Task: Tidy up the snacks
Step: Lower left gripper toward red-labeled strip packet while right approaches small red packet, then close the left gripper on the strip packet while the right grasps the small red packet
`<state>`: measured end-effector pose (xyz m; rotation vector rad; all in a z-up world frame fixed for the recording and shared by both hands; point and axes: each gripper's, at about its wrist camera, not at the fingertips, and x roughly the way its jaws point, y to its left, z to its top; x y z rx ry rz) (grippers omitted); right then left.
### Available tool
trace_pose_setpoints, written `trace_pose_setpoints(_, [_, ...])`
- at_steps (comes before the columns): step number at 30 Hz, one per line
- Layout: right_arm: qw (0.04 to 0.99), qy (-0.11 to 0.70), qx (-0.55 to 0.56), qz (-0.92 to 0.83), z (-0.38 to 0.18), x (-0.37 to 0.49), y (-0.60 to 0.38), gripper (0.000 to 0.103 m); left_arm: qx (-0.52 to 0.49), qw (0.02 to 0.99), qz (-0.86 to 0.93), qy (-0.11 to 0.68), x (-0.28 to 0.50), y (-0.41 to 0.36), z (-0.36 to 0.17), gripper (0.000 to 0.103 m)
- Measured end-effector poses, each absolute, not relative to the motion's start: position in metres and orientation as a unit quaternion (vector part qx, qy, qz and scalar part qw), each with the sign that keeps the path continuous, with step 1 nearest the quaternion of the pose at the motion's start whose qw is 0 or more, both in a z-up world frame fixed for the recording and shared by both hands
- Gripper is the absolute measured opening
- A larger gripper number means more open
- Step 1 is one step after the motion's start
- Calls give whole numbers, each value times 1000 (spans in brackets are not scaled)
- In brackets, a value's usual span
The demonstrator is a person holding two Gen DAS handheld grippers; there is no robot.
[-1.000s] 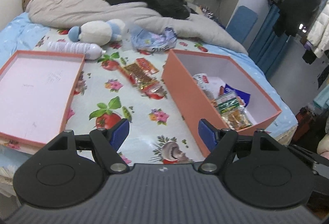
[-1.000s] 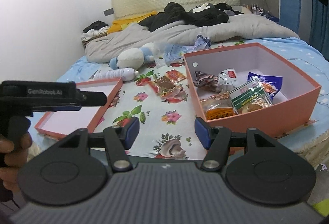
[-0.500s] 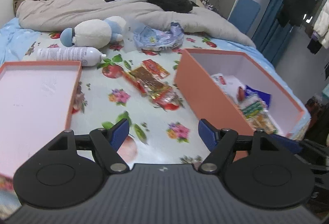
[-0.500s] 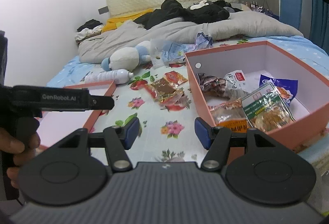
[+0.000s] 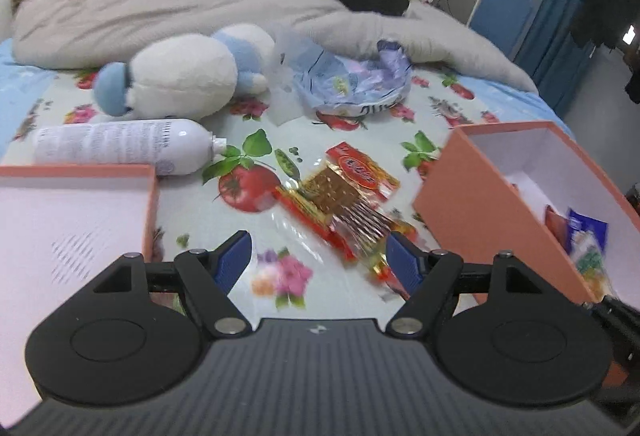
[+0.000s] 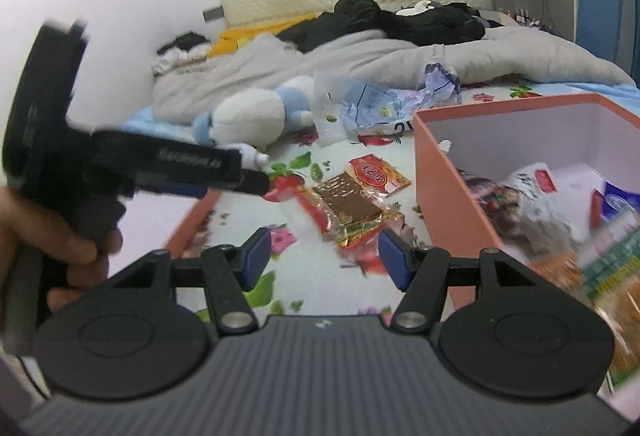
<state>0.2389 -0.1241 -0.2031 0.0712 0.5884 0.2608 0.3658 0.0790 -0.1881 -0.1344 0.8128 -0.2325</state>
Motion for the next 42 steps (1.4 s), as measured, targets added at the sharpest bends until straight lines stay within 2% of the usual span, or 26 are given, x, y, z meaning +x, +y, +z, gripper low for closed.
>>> trace_pose_setpoints(4, [943,304,-4,134,-227,275,-107,62,-73,898,-142,410,424,82,-208,78])
trace_pose_setpoints(7, [938,317,-32,135,-241,299,-95,62,-42,886,-171,428,460,73,-219,78])
trace_pose_setpoints(9, [935,327,-40,131,-248,314,-90,63,-20,878,-184,441,481,67,-228,82])
trace_pose_setpoints(11, [935,329,-45,127,-253,328,-87,80,5,867,-212,451,500,60,-237,83])
trace_pose_setpoints(12, [935,328,-48,126,-255,333,-86,82,16,863,-226,451,506,56,-241,84])
trace_pose_setpoints(14, [933,331,-63,126,-260,346,-81,82,39,852,-257,455,517,49,-248,89])
trace_pose_setpoints(20, [926,359,-56,104,-282,370,-81,81,90,824,-312,464,544,33,-261,92])
trace_pose_setpoints(22, [925,362,-42,108,-282,370,-85,74,101,817,-321,468,549,28,-263,92])
trace_pose_setpoints(24, [923,366,-46,110,-280,369,-85,59,109,810,-332,472,551,24,-266,92])
trace_pose_setpoints(25, [920,374,-40,112,-278,368,-85,48,116,806,-334,474,552,21,-268,92])
trace_pose_setpoints(26, [918,379,-34,113,-277,368,-85,40,126,804,-336,475,552,19,-271,92])
trace_pose_setpoints(29, [914,385,-54,112,-275,366,-78,30,162,802,-341,462,549,11,-275,93])
trace_pose_setpoints(32, [911,393,-54,111,-272,364,-79,24,164,803,-336,465,549,10,-276,93])
trace_pose_setpoints(39, [907,395,-80,119,-268,339,-83,17,191,806,-313,465,543,-2,-277,91])
trace_pose_setpoints(42, [908,390,-91,125,-267,329,-83,13,184,810,-307,464,539,-2,-276,86])
